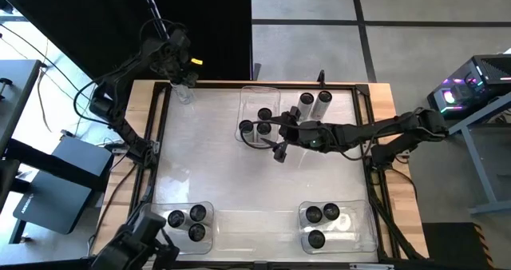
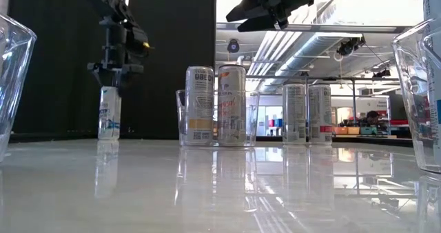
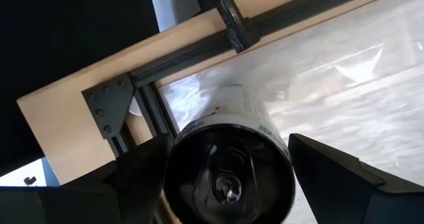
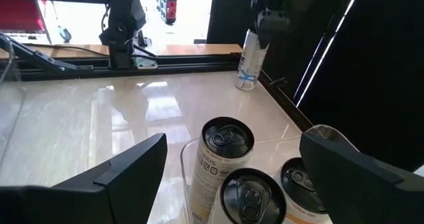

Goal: Sort soda cans
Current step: Put the white blue soda can into the bottom right transparent bin

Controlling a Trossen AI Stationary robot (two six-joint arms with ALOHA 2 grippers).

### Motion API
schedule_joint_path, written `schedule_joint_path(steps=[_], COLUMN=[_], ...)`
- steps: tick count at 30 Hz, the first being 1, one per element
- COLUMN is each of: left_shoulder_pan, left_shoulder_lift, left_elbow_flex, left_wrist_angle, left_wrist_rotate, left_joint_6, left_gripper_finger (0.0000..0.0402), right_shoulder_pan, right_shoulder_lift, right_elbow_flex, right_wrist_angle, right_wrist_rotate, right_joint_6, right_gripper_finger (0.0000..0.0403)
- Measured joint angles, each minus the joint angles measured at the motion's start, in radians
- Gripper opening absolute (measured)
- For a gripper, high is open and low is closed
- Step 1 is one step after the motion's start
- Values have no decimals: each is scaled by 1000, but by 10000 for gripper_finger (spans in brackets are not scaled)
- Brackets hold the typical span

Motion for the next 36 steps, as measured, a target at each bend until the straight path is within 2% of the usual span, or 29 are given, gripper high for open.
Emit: schedule_joint_path(steps=[6, 12, 16, 20, 25, 30, 36], left_shoulder_pan=[0, -3, -27, -110, -310, -595, -981], left_shoulder_lift=[17, -2, -63, -152, -265, -338, -335], left_elbow_flex=[0, -1, -2, -1, -1, 0, 0], left_wrist_angle=[-15, -73, -107, -158, -254, -324, -256], left_wrist_rotate=[1, 2, -12, -23, -21, 32, 64], left_joint_6=[17, 69, 83, 68, -37, -252, -529], left_gripper_finger=[293, 248, 246, 246, 246, 246, 246], right_shoulder_pan=[0, 0, 2, 27, 110, 245, 408], right_shoulder_lift=[0, 0, 0, -17, -81, -159, -206], right_elbow_flex=[0, 0, 0, 7, 50, 82, 85], right_wrist_angle=[0, 3, 33, 38, -57, -132, -213], right_wrist_rotate=[0, 0, 0, 0, 1, 6, 125], right_joint_6=[0, -3, -18, -44, -26, 31, 107], right_gripper_finger=[341, 341, 341, 341, 341, 341, 341])
